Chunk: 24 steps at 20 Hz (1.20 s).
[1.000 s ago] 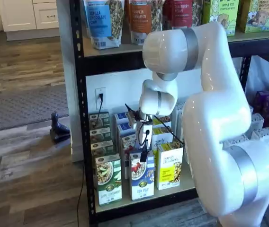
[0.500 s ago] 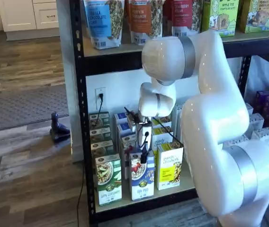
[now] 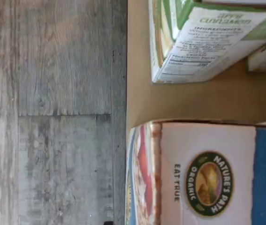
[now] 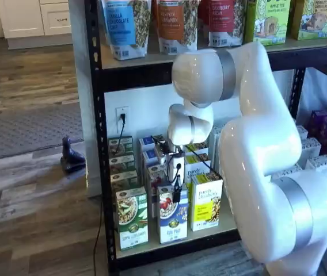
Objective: Pick up the blue and white box that is on the bottom shelf, the second box from the left
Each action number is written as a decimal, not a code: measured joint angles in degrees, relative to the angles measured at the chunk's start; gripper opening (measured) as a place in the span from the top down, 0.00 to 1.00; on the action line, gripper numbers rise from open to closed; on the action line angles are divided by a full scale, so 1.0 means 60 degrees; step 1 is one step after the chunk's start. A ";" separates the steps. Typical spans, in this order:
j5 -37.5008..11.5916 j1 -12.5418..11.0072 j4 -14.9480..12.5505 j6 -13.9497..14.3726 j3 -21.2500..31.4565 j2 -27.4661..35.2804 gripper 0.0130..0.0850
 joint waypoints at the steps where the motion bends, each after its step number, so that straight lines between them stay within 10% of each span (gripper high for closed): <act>1: 0.0058 0.0007 -0.0059 0.0059 -0.0035 0.0027 0.00; 16: -0.0206 0.0131 -0.0523 0.0557 0.0330 0.0028 0.00; 24: -0.0238 0.0143 -0.0534 0.0574 0.0399 0.0002 0.22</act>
